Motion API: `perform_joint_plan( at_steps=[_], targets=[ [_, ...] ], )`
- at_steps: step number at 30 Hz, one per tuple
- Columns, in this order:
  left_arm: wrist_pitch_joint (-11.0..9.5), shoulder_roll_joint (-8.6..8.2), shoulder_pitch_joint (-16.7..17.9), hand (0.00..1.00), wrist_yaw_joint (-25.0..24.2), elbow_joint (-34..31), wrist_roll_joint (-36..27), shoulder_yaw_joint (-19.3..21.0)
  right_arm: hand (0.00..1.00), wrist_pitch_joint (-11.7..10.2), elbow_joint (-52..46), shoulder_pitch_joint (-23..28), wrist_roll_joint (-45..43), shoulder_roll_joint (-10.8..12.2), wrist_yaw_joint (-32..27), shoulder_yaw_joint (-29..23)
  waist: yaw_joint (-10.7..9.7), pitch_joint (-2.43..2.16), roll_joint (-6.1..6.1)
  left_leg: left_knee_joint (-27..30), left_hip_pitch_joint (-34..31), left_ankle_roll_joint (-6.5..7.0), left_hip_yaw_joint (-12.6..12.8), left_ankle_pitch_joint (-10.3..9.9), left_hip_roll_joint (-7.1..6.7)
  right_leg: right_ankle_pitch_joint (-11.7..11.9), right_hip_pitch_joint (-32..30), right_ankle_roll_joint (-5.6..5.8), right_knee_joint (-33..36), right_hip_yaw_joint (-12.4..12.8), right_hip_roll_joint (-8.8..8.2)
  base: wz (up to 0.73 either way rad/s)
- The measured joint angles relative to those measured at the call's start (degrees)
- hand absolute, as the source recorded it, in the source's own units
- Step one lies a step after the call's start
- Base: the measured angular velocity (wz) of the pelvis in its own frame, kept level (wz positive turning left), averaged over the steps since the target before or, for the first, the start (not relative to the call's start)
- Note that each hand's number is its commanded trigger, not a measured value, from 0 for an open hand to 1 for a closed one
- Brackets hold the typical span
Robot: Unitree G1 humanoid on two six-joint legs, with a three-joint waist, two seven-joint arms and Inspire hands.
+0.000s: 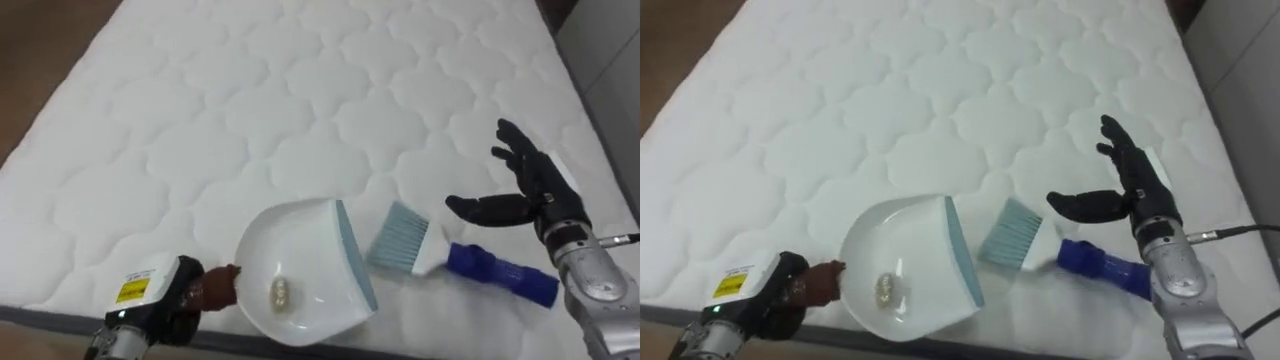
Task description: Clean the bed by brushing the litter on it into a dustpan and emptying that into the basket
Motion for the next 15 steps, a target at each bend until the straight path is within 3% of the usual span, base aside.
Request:
perform_joint_plan(
  at_steps=[5, 8, 10, 12, 14, 15],
  targets=[
    [0.0, -0.68, 0.3, 1.0, 1.9, -1.5, 0.0, 2.2, 0.0, 0.0, -1.6, 0.7, -2.1, 0.0, -0.6, 0.4, 4.5, 0.17, -0.31, 0.8, -0.7, -0.36, -2.8, 0.2, -0.43, 0.0, 0.4, -0.01, 0.3, -1.5, 0.11, 0.26],
    [0.5, -0.69, 0.4, 1.0, 2.1, -1.5, -0.1, 2.8, 0.0, 0.0, -1.6, 0.8, -3.1, 0.1, -1.3, 1.0, 5.9, 0.49, -0.83, 1.8, -1.8, -0.69, -5.0, 0.3, -0.74, -0.1, 0.3, -0.2, 0.8, -1.5, 0.54, 0.47],
    [0.8, -0.93, 0.0, 1.0, 2.1, -1.5, 0.0, 2.8, 0.0, 0.0, -1.4, 0.7, -4.4, 0.1, -2.1, 1.0, 5.9, 0.73, -1.14, 5.5, -5.2, -1.38, -7.7, -0.1, -1.46, -0.8, -0.4, -0.4, 1.4, -2.0, 1.13, 1.0],
    [1.1, -1.21, 0.0, 1.0, 2.1, -1.5, 0.0, 2.8, 0.0, 0.0, -1.3, 0.7, -4.4, 0.1, -2.3, 0.8, 5.6, 0.86, -1.0, 7.9, -7.9, -1.45, -6.5, -0.2, -1.28, -1.2, -0.5, -0.83, 1.4, -4.5, 1.63, 1.03],
    [1.3, -1.58, -0.1, 1.0, 2.1, -1.5, -0.1, 2.8, 0.0, 0.0, -1.1, 0.7, -4.4, 0.1, -3.0, 0.6, 5.6, 1.01, -0.8, 10.1, -11.2, -1.16, -2.1, 0.0, -0.08, -2.6, -0.6, -1.51, 1.9, -6.8, 2.14, 1.04],
    [1.3, -1.73, -0.2, 1.0, 2.1, -1.5, -0.1, 2.8, 0.0, 0.0, -1.0, 0.7, -4.4, 0.1, -3.1, 0.6, 5.7, 1.06, -0.72, 10.3, -11.7, -1.06, -1.0, 0.2, 0.07, -3.0, -0.7, -1.6, 2.4, -7.6, 2.15, 1.04]
  ],
)
